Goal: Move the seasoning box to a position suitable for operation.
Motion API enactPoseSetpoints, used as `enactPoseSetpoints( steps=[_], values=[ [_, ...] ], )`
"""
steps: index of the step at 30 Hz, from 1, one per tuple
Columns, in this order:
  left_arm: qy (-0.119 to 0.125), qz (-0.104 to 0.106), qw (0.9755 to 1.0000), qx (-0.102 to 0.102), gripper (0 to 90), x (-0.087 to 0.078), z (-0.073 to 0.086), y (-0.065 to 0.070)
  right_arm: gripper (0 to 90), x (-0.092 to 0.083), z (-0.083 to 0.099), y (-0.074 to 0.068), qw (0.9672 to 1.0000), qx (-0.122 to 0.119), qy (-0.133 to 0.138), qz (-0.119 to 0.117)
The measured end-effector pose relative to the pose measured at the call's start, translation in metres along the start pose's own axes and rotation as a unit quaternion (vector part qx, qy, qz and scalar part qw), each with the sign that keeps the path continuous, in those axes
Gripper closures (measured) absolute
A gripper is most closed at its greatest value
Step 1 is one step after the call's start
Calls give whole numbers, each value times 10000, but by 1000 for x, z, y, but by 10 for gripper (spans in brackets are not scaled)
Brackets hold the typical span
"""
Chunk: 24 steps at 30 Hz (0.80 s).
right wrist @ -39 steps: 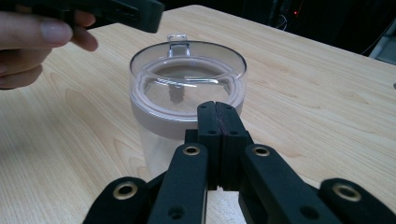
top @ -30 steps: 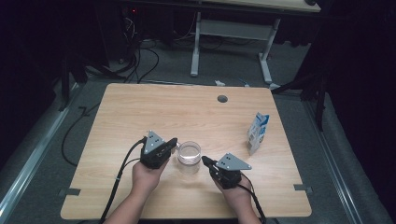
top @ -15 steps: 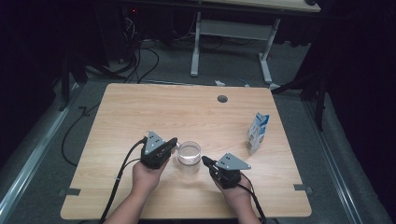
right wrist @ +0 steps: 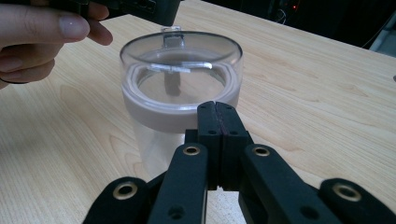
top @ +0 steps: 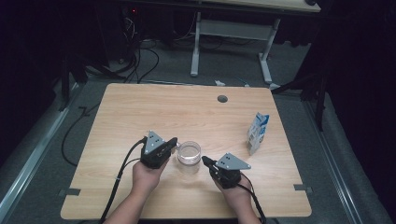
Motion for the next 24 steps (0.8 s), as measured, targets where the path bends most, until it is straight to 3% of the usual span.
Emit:
enactPoseSetpoints(
  steps=[9,10,13,24],
  values=[
    [-12,-24,10000,10,900,2,1,-2,898,1,0,-1,10000,-12,20,0],
    [116,-61,9999,-84,900,4,-1,-2,899,1,0,-1,10000,-3,29,-6],
    [8,-17,10000,6,900,3,1,-2,898,2,-2,-2,10000,-25,53,-8],
    [160,-81,9998,-128,900,4,-1,-2,898,1,-13,-7,9997,-52,245,-55]
  ],
)
Point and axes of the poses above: each handheld gripper's, and its own axes: x roughly forward along the jaws, z roughly out of its underside, y roughly to its right, the point moved 9 cm from there along x, roughly forward along the jaws, and after that the axes turned 4 degrees about z, right-handed, at the moved point
